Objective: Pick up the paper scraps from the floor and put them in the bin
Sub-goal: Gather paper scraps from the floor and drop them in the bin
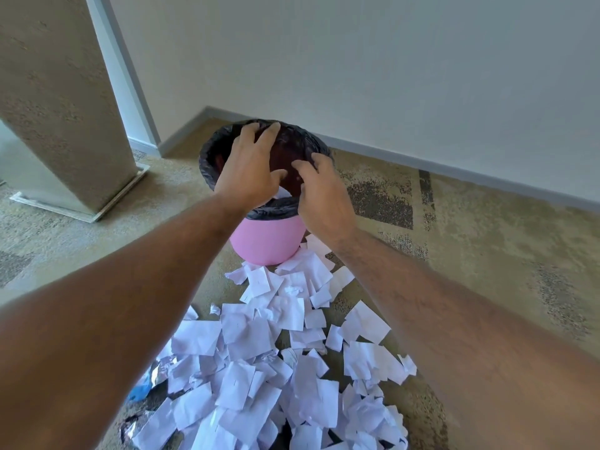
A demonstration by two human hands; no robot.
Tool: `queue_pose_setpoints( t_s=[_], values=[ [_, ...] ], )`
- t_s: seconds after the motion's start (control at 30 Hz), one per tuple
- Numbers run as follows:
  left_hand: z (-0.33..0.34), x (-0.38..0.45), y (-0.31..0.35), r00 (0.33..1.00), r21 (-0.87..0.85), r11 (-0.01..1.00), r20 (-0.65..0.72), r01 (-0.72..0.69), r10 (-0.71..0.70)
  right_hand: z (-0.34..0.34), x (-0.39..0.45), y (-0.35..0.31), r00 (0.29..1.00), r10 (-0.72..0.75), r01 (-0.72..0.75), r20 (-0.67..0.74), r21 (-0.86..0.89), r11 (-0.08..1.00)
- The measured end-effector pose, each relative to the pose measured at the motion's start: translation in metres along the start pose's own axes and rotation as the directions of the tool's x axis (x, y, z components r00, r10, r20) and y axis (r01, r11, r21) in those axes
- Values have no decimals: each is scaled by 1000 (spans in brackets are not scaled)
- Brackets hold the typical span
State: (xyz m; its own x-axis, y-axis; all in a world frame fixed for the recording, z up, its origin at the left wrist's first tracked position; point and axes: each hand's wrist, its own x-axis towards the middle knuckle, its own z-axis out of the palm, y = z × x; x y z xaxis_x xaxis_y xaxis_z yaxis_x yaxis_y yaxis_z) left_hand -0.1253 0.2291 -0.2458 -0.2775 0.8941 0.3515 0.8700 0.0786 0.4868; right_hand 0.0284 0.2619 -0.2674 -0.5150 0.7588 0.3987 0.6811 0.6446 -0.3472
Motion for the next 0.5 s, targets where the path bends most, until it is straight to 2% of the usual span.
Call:
queue_pose_setpoints(
  t_s=[0.13, 0.17, 0.23, 0.3, 0.33, 0.37, 0.4, 0.43, 0.5],
  values=[
    [9, -46, 7, 971, 65, 990, -195, -128, 139, -1, -34, 13, 984, -95, 90, -150, -37, 995],
    [16, -61, 8, 962, 92, 983, -207, -159, 176, -2, -46, 16, 979, -116, 111, -165, -39, 993],
    [36, -92, 8, 960, 136, 965, -145, -222, 241, -1, -75, 26, 985, -125, 119, -121, -56, 991],
    [60, -122, 6, 968, 119, 961, 47, -249, 245, 5, -109, 38, 997, -79, 80, 14, -80, 994],
    [70, -136, 6, 960, 82, 971, 191, -223, 204, 9, -127, 45, 994, -45, 55, 101, -93, 994],
    [79, -150, 6, 923, 45, 984, 355, -174, 147, 14, -146, 51, 980, -6, 29, 200, -110, 994],
    [89, -166, 5, 849, 31, 993, 522, -116, 83, 19, -164, 56, 950, 44, -3, 309, -132, 991],
    [98, -182, 4, 746, 51, 995, 665, -82, 27, 23, -182, 60, 903, 103, -43, 418, -151, 988],
    [115, -214, 0, 568, 141, 983, 822, -116, -51, 29, -217, 65, 746, 220, -133, 629, -182, 974]
  ],
)
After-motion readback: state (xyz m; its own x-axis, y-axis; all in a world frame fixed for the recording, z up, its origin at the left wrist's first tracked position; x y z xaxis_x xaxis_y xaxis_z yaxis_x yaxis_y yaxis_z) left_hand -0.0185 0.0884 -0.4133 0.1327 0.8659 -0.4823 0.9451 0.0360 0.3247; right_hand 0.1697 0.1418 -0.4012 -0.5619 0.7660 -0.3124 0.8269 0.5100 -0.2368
